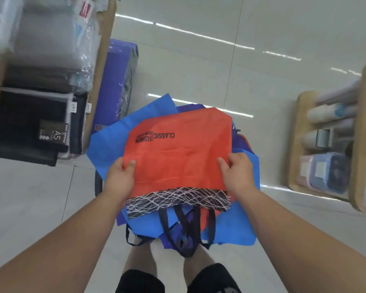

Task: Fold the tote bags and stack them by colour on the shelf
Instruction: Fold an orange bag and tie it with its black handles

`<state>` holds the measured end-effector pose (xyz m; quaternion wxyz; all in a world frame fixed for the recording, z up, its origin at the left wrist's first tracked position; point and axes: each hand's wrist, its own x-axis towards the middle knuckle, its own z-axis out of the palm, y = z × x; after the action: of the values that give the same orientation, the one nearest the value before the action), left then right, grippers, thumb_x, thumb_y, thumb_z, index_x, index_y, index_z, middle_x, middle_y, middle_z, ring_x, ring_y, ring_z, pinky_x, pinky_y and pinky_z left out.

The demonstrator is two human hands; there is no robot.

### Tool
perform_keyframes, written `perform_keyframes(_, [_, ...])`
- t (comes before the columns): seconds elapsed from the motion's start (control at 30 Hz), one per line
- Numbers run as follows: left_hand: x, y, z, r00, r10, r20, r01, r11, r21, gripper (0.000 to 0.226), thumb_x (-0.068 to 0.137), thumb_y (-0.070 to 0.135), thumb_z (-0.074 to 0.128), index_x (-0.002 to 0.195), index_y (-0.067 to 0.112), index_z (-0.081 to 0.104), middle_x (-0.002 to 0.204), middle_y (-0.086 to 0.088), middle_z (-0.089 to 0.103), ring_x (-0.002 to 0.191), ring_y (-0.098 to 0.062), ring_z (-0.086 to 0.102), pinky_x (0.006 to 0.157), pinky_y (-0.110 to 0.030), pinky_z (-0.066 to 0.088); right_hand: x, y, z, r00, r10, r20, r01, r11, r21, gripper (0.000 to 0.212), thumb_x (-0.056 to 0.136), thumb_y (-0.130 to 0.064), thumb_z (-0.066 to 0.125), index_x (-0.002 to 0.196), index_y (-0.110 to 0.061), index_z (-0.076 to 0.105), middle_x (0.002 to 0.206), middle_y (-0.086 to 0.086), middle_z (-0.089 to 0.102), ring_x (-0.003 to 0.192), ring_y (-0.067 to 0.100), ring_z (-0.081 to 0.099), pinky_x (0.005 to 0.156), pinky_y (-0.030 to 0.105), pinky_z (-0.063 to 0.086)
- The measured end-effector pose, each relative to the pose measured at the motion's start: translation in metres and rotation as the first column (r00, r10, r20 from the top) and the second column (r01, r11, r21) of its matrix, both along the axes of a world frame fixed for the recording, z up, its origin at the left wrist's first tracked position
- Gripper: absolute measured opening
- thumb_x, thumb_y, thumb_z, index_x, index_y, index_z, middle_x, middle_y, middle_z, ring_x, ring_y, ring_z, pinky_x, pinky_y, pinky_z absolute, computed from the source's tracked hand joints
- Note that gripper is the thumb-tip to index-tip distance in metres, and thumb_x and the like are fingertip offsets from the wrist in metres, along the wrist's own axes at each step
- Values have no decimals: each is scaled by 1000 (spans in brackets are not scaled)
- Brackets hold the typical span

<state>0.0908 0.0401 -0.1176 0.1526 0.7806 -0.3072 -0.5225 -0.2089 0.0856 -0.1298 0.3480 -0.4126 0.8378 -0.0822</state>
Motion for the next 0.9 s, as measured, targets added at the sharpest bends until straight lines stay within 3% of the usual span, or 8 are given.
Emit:
perform_keyframes(0.13, [6,0,62,990,99,-103,-102,995,-21,17,105,29,50,100,25,66,102,-1,71,98,-26,69,92,-49,56,12,3,58,990,-97,103,108,988,-111,30,98,-44,56,92,-20,73,128,11,55,123,28,49,102,35,39])
perform_keyframes(0.27, [20,8,140,953,144,-266,-152,988,-13,20,106,27,49,109,21,67,106,-3,74,99,-24,70,89,-41,55,22,14,142,764,-382,521,455,890,-15,38,92,-53,51,97,-20,69,101,21,68,89,23,62,86,47,54])
perform_keyframes(0.4, [35,19,216,890,132,-436,-146,989,3,18,103,23,54,111,19,69,107,-1,77,105,-24,69,89,-38,53,25,39,234,585,-479,655,604,796,43,24,105,-32,53,106,-16,71,105,5,76,98,19,71,90,40,57])
perform_keyframes(0.5, [45,20,262,831,131,-540,-132,991,37,21,100,22,58,117,14,68,112,-10,75,100,-26,71,95,-46,55,24,59,288,559,-487,671,641,767,23,24,104,-31,52,113,-14,66,103,3,75,95,18,70,83,36,58])
perform_keyframes(0.63, [54,12,305,751,76,-656,-62,997,45,19,98,16,56,112,16,69,101,-13,76,79,-23,75,72,-41,63,26,77,327,580,-432,691,641,765,-60,5,104,-19,54,100,-16,53,86,6,66,83,23,62,68,34,56])
perform_keyframes(0.73, [55,8,325,728,35,-684,-72,997,-26,32,89,13,63,121,17,63,117,-18,71,88,-27,73,78,-48,61,30,80,341,552,-389,738,648,757,-86,33,102,-7,54,127,-29,47,92,3,77,90,22,70,74,33,59])
perform_keyframes(0.8, [54,9,338,725,31,-688,-121,989,-83,45,80,14,67,124,21,59,126,-17,67,94,-27,70,82,-49,59,32,78,338,539,-392,746,621,783,-36,40,103,-4,50,139,-21,48,106,11,76,95,23,70,73,32,59])
perform_keyframes(0.9, [51,19,363,700,18,-714,-145,982,-117,53,84,27,63,136,23,56,124,-10,70,100,-27,71,82,-48,61,35,69,323,560,-410,720,565,825,30,39,101,1,42,131,-12,61,104,7,76,92,23,68,77,37,56])
